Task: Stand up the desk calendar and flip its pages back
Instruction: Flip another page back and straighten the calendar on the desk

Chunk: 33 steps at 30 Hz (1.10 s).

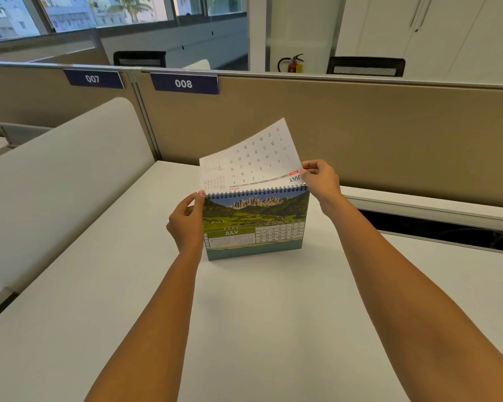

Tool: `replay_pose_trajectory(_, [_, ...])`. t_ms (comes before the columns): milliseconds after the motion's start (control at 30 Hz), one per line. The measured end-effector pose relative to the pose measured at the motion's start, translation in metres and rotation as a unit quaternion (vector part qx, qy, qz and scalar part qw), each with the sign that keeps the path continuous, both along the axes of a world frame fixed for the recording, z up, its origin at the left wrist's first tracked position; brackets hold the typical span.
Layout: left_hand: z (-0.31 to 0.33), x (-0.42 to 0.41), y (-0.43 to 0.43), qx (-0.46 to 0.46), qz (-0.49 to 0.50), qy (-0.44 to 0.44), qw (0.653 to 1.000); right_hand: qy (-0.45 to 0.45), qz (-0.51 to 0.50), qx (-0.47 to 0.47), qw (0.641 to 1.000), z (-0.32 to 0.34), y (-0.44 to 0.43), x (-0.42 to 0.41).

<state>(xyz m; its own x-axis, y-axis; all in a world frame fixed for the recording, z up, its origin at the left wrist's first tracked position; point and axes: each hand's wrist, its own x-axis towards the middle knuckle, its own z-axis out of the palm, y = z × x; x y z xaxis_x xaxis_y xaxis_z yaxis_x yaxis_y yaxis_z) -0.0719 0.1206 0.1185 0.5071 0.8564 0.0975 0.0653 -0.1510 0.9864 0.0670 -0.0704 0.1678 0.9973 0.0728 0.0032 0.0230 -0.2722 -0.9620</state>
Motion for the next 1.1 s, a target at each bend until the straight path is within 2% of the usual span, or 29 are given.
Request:
replay_pose_trajectory(167, [-0.001, 0.0, 0.0, -0.011, -0.007, 0.001, 1.0, 0.007, 0.097, 0.02, 0.995, 0.001, -0.013, -0.007])
replay_pose_trajectory(400, [0.0, -0.001, 0.0, -0.036, -0.004, 0.028, 0.999, -0.036, 0.127, 0.015, 0.991, -0.003, -0.025, -0.018])
replay_pose_trajectory(800, [0.002, -0.013, 0.015, -0.095, -0.092, 0.005, 0.991, -0.1, 0.118, -0.054, 0.986, -0.026, -0.043, -0.023])
replay_pose_trajectory(933, [0.003, -0.014, 0.019, -0.105, -0.11, 0.025, 0.988, -0.082, 0.106, -0.059, 0.989, -0.032, -0.042, -0.024])
replay_pose_trajectory(1100, [-0.001, -0.015, 0.018, -0.087, -0.126, 0.0, 0.988, -0.057, 0.095, -0.021, 0.994, -0.038, -0.041, -0.021])
